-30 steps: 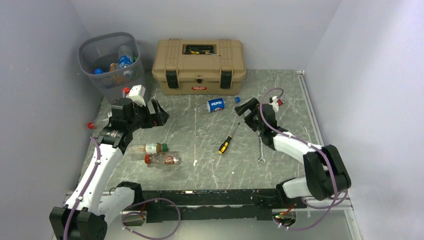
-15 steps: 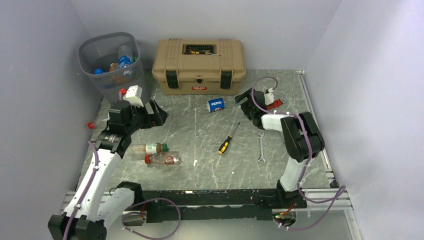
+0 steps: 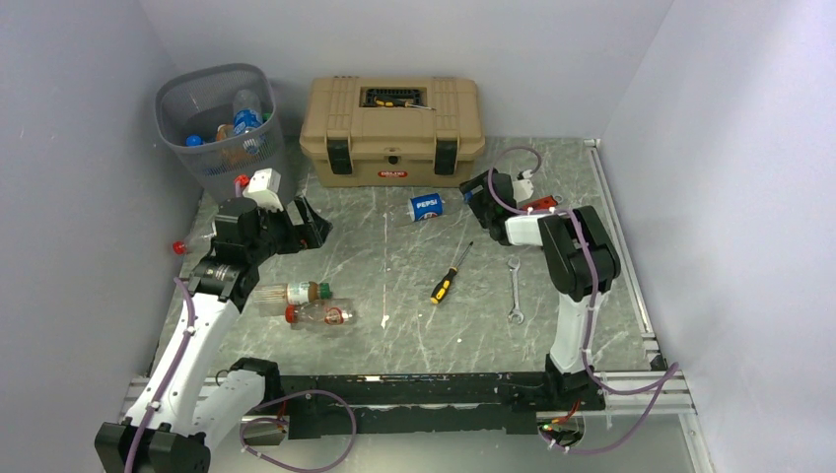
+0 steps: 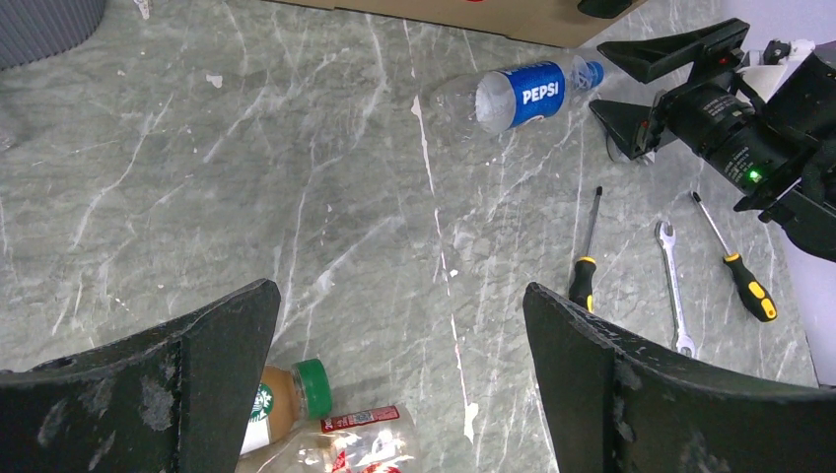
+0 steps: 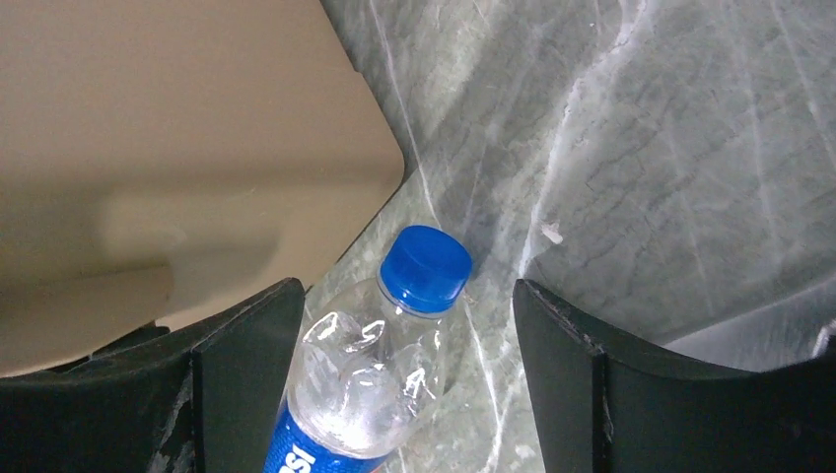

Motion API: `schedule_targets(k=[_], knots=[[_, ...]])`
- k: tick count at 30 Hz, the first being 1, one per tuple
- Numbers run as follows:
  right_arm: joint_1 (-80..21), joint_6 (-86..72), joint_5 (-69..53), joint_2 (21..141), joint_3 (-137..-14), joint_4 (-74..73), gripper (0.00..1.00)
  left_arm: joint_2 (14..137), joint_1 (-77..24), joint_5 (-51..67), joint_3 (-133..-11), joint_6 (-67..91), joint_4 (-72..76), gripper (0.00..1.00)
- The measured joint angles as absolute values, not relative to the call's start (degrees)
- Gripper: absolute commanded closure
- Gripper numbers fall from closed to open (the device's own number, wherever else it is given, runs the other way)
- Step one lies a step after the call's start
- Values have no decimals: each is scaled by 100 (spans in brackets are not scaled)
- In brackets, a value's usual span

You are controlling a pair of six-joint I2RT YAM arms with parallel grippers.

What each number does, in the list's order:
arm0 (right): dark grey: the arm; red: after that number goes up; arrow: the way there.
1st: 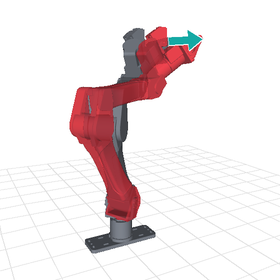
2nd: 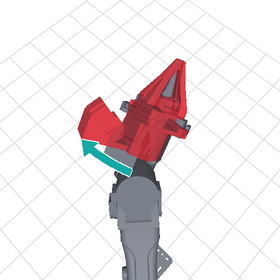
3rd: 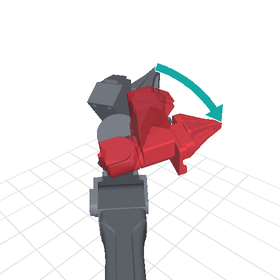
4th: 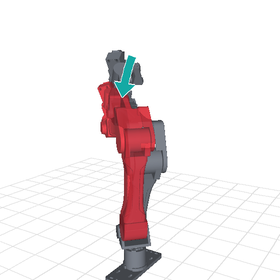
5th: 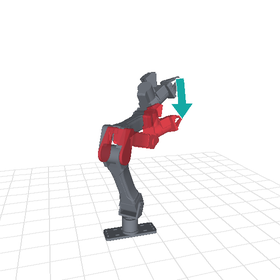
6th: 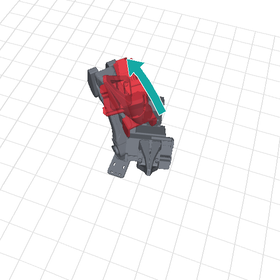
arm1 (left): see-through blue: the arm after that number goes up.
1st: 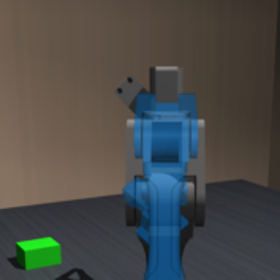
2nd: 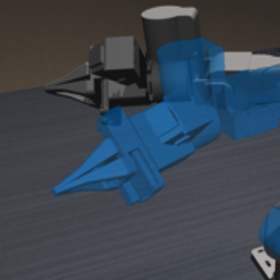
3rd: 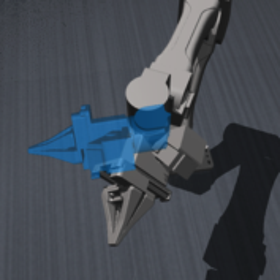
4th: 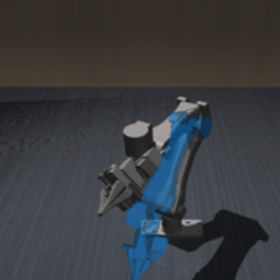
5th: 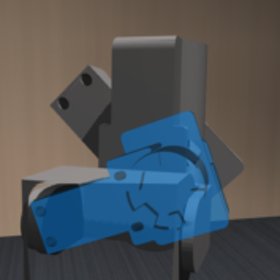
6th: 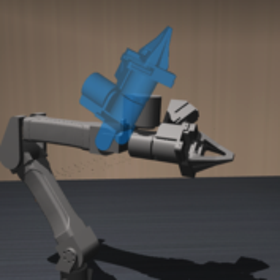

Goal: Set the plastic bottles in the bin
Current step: Pick up the plastic bottle at the center of the board.

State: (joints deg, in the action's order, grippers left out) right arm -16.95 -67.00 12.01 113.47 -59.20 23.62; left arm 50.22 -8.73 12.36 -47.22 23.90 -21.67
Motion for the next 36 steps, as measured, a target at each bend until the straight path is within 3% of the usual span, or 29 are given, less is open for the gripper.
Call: schedule_targets(k=[6, 14, 19, 28, 36], knots=[[-1695, -6895, 1216, 11592, -6045, 2639, 26, 5024, -873, 1238, -4722, 2414, -2167, 1], [-1695, -7118, 1192, 11810, -6042, 2991, 45, 5050, -873, 1238, -4720, 2471, -2165, 0], [-1695, -7242, 1140, 11821, -5787, 3271, 61, 5050, -873, 1238, -4720, 2473, -2167, 1], [-1691, -7347, 930, 11592, -5105, 3879, 100, 5048, -873, 1236, -4720, 2475, -2167, 0], [-1695, -6991, 893, 10350, -4080, 3592, 100, 4906, -873, 1090, -4683, 2497, -2165, 1]])
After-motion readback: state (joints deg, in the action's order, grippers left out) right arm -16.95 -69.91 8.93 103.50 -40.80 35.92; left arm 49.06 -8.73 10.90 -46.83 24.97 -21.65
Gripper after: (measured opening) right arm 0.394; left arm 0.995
